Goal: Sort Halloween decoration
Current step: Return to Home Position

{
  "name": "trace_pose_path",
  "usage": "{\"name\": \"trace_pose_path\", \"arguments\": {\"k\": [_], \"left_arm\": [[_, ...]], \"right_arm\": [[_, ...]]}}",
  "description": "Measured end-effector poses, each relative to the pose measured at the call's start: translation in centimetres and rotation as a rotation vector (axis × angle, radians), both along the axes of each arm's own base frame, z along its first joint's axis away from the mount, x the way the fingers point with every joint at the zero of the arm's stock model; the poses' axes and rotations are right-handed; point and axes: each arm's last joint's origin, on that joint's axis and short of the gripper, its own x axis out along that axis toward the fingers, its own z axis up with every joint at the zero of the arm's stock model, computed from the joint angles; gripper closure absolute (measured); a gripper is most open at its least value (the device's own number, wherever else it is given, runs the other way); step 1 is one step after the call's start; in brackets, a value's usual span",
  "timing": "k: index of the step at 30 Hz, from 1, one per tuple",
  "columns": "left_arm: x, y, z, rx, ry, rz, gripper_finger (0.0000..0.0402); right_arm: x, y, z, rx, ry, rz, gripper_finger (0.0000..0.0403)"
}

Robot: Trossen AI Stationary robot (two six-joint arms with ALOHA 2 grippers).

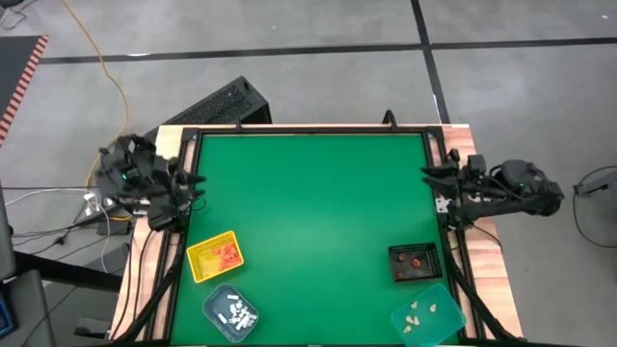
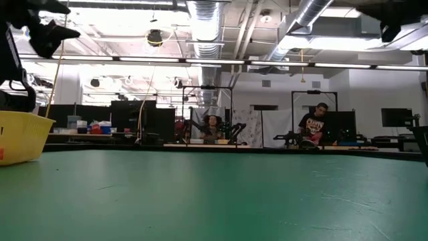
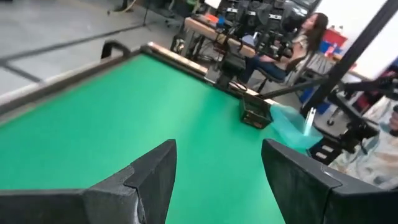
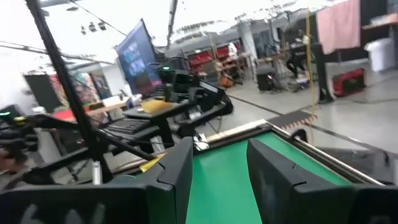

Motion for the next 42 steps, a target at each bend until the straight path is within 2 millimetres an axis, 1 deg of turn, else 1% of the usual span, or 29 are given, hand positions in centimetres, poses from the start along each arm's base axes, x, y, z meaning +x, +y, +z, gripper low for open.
{"name": "trace_pose_path", "arguments": {"k": [4, 6, 9, 12, 15, 17, 20, 24, 25, 26, 28, 31, 34, 36, 39, 42], "left_arm": [[1.2, -2.4, -2.2, -0.067, -0.006, -0.029, 0.0176], [1.8, -3.6, -3.1, -0.085, -0.023, -0.081, 0.0176], [2.4, -5.3, -4.0, -0.133, -0.058, -0.240, 0.0176], [2.7, -6.5, -4.4, -0.199, -0.123, -0.388, 0.0176], [2.9, -7.3, -5.0, -0.230, -0.175, -0.450, 0.0176], [3.0, -7.5, -5.8, -0.236, -0.155, -0.458, 0.0176], [3.2, -7.7, -6.8, -0.342, -0.101, -0.439, 0.0176], [3.4, -7.9, -7.8, -0.386, -0.063, -0.375, 0.0176], [3.4, -8.0, -7.8, -0.349, -0.070, -0.402, 0.0176], [3.4, -8.3, -7.7, -0.283, -0.099, -0.484, 0.0176], [3.0, -8.8, -6.6, -0.160, -0.232, -0.696, 0.0176], [2.4, -8.7, -5.0, -0.040, -0.458, -0.866, 0.0176], [2.0, -9.1, -5.1, 0.128, -0.550, -1.024, 0.0176], [2.0, -9.2, -5.6, 0.194, -0.529, -1.053, 0.0176], [2.2, -9.2, -6.1, 0.179, -0.456, -1.009, 0.0176], [2.4, -9.4, -6.8, 0.181, -0.442, -0.980, 0.0176]], "right_arm": [[0.3, 0.0, -0.8, -0.001, 0.005, 0.003, 0.0246], [0.5, 0.1, -1.3, 0.006, 0.013, 0.006, 0.0245], [0.9, 0.1, -2.0, 0.010, 0.037, 0.013, 0.0245], [1.2, 0.2, -2.5, 0.014, 0.056, 0.026, 0.0245], [1.7, 0.3, -3.4, 0.015, 0.076, 0.026, 0.0245], [2.0, 0.3, -4.0, 0.026, 0.085, 0.028, 0.0245], [2.6, 0.4, -4.9, 0.057, 0.096, 0.029, 0.0245], [3.3, 0.5, -6.1, 0.062, 0.094, 0.029, 0.0245], [3.5, 0.5, -6.4, 0.056, 0.085, 0.028, 0.0245], [3.7, 0.6, -6.6, 0.052, 0.078, 0.028, 0.0245], [3.9, 0.6, -7.0, 0.047, 0.074, 0.028, 0.0245], [4.2, 0.6, -7.8, 0.046, 0.098, 0.027, 0.0245], [4.6, 0.7, -8.6, 0.021, 0.093, 0.024, 0.0245], [4.9, 0.7, -9.2, 0.005, 0.081, 0.023, 0.0245], [5.2, 0.8, -9.9, 0.008, 0.057, 0.023, 0.0245], [5.6, 0.8, -11.2, 0.036, 0.070, 0.026, 0.0245]]}}
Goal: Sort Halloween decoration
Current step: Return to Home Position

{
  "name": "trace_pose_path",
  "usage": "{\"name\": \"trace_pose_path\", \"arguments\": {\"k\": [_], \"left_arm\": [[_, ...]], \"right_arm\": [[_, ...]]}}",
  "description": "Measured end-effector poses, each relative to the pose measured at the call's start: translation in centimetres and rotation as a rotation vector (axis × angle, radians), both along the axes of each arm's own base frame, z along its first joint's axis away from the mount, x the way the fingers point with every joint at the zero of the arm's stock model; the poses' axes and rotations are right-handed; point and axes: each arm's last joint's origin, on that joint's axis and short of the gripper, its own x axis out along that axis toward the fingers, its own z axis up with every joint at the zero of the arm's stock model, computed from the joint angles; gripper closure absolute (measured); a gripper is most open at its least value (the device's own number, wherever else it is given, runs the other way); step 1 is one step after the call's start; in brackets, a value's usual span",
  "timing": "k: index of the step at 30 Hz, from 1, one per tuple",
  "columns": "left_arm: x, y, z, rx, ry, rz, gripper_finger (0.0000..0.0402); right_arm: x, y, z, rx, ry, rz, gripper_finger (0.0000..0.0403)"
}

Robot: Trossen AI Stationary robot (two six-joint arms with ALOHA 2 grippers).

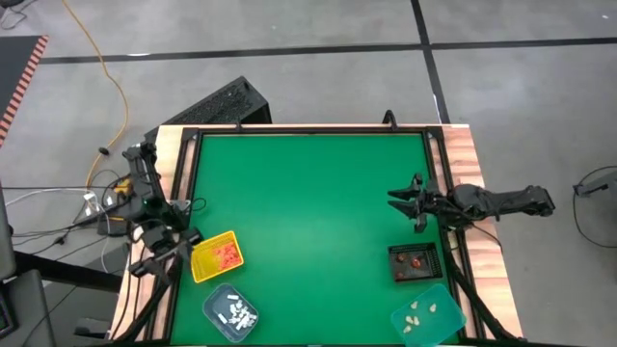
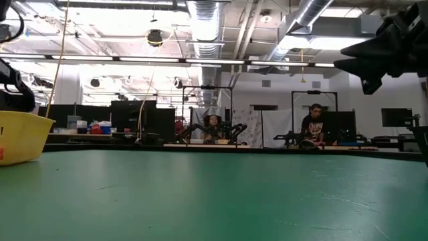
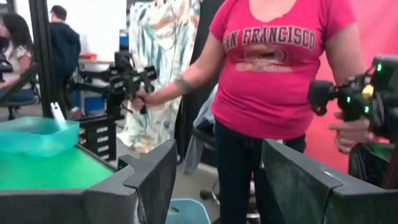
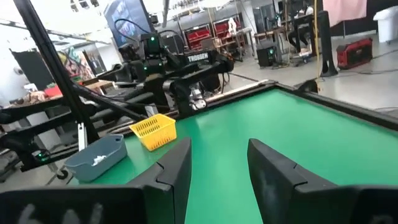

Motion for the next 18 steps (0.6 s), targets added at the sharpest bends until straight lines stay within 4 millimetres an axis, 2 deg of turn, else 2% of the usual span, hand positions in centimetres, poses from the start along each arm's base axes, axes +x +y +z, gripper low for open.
{"name": "trace_pose_path", "arguments": {"k": [4, 7, 12, 18], "left_arm": [[0.3, -0.5, -2.0, -0.058, 0.021, 0.001, 0.0176], [0.5, -0.5, -2.2, -0.064, 0.069, 0.045, 0.0175], [0.6, -0.5, -2.3, -0.006, 0.003, 0.099, 0.0175], [0.7, -0.4, -2.6, 0.020, 0.026, 0.151, 0.0175]], "right_arm": [[0.3, 0.1, -0.7, 0.021, -0.034, 0.010, 0.0245], [0.2, 0.2, -0.7, -0.007, -0.029, 0.019, 0.0245], [0.2, 0.3, -0.8, -0.026, -0.019, 0.030, 0.0245], [0.3, 0.3, -0.9, -0.082, -0.003, 0.025, 0.0245]]}}
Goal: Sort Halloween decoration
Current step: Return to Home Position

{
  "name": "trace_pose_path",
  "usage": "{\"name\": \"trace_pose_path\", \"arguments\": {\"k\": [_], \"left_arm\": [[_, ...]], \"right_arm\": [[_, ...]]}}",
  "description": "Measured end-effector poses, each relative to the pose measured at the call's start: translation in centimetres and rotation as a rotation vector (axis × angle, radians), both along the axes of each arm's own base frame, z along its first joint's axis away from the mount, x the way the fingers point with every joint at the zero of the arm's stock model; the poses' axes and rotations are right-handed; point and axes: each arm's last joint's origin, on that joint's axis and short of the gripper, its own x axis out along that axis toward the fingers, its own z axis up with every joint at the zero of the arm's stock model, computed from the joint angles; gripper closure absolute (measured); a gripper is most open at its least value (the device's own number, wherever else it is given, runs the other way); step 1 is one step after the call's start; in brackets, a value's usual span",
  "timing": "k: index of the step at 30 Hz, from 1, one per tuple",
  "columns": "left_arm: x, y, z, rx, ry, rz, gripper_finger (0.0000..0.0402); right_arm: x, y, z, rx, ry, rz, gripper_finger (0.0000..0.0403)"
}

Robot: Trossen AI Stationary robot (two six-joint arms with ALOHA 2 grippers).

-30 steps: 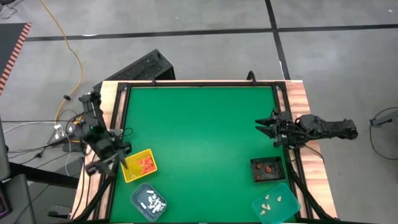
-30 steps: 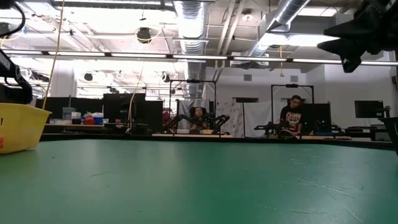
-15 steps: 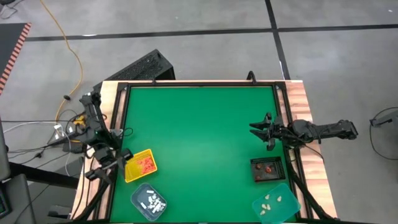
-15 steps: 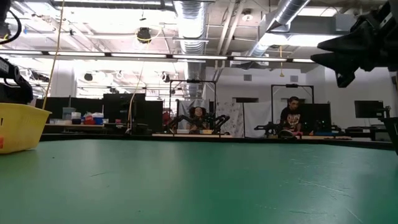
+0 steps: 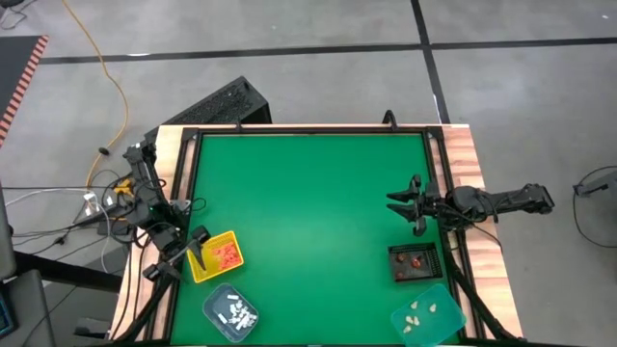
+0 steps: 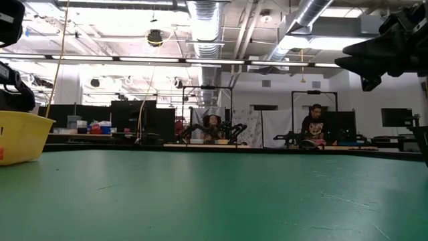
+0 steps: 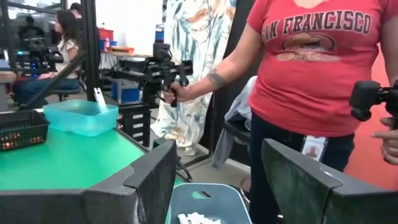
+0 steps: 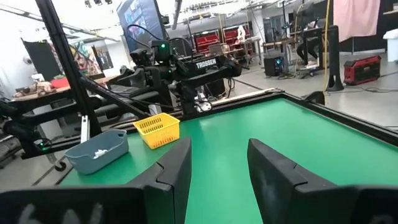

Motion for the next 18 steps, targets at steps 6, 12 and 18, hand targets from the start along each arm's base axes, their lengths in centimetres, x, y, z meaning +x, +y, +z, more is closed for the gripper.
{"name": "trace_pose_path", "arguments": {"k": [6, 12, 18], "left_arm": [[0.0, 0.0, -0.2, 0.019, 0.001, 0.009, 0.0175], [0.7, 0.5, -0.2, 0.048, -0.020, 0.131, 0.0175], [2.1, 1.7, -0.3, 0.025, 0.013, 0.226, 0.0171]], "right_arm": [[0.1, -0.2, -0.2, -0.012, 0.023, -0.028, 0.0245], [0.3, -0.3, -0.5, 0.000, 0.052, -0.043, 0.0245], [0.4, -0.5, -0.6, 0.000, 0.063, -0.074, 0.0245]]}}
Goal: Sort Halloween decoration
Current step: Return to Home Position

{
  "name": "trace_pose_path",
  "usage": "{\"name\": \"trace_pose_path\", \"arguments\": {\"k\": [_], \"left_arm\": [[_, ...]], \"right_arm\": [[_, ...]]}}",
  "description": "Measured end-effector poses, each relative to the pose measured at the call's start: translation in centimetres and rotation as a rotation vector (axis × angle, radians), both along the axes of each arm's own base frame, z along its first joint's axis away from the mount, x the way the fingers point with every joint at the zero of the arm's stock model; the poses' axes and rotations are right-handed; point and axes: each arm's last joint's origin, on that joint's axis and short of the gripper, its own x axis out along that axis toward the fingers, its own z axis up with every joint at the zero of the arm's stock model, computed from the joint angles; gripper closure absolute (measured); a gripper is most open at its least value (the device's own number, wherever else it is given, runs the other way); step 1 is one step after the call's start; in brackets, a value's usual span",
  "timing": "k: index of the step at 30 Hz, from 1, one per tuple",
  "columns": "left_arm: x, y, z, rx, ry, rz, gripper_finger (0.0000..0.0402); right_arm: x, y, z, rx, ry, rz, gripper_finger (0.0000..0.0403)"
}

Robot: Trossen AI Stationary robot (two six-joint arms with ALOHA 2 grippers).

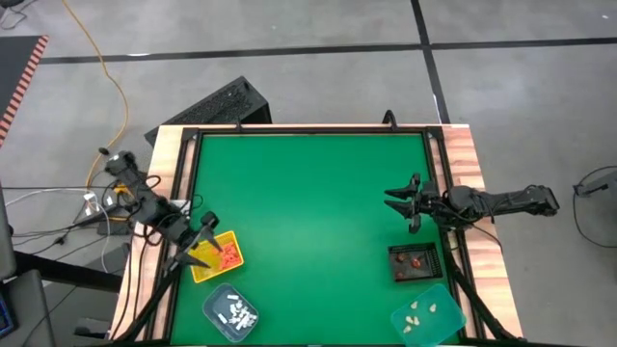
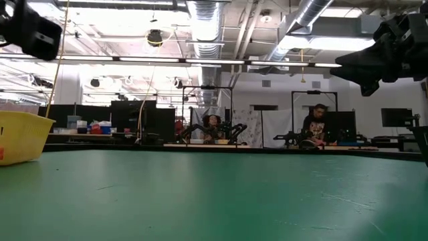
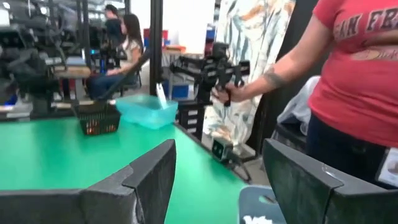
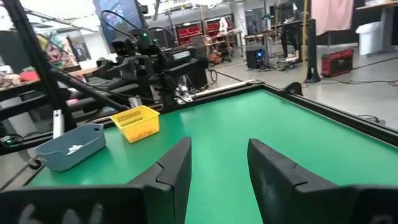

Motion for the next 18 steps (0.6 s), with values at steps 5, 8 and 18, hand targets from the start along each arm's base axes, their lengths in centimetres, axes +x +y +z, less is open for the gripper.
{"name": "trace_pose_path", "arguments": {"k": [5, 8, 18], "left_arm": [[1.1, 1.4, -0.4, 0.012, 0.033, -0.005, 0.0170], [1.7, 2.5, -0.7, 0.033, 0.063, 0.000, 0.0170], [2.2, 5.4, -0.9, 0.035, 0.095, 0.081, 0.0170]], "right_arm": [[0.0, -0.1, 0.0, 0.000, 0.001, -0.014, 0.0245], [0.0, -0.1, 0.0, -0.001, 0.001, -0.014, 0.0245], [0.0, -0.1, 0.0, -0.023, 0.006, -0.017, 0.0245]]}}
